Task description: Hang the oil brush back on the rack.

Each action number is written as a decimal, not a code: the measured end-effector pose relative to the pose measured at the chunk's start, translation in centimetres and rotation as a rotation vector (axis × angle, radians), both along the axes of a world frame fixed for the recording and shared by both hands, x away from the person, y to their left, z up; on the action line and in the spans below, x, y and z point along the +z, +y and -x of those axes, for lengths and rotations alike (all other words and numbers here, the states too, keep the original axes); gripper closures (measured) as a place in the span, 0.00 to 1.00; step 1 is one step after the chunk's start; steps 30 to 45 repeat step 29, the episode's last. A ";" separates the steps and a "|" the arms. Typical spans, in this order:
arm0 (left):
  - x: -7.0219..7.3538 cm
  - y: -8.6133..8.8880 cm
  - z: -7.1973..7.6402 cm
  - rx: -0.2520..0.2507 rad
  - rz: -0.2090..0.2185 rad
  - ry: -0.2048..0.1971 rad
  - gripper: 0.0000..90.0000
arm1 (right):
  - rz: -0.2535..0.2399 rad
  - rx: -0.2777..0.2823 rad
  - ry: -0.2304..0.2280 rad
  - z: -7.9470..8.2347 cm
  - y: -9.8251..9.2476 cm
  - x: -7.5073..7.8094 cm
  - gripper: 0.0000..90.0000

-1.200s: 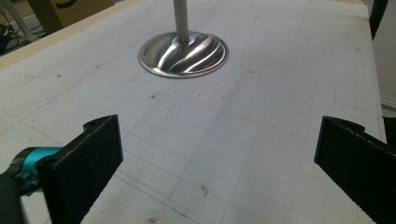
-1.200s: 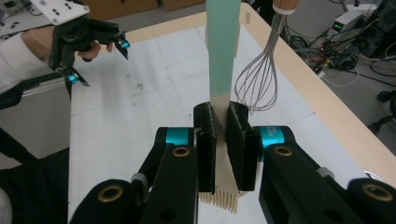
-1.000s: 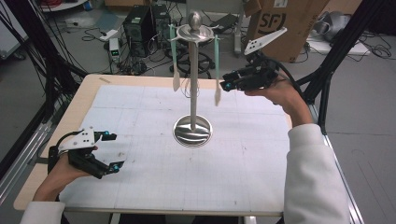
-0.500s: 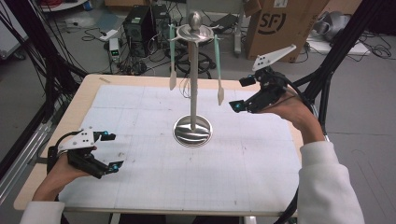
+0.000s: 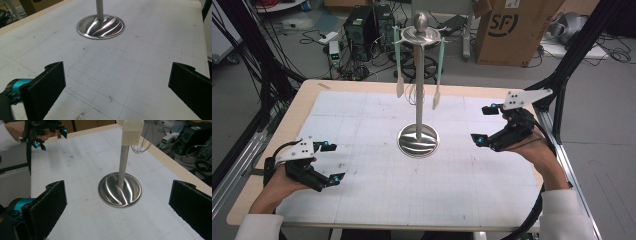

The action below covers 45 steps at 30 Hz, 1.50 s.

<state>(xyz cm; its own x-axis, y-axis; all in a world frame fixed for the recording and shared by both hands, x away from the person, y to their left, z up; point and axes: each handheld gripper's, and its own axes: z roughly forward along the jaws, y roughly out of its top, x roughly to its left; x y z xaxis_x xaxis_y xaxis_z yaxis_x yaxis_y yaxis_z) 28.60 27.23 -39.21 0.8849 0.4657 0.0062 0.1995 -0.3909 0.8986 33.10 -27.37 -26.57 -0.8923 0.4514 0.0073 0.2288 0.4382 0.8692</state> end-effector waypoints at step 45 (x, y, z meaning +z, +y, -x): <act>-1.1 0.9 1.0 0.017 0.016 0.011 0.02 | -0.098 -0.131 0.042 3.9 -2.6 -11.9 0.00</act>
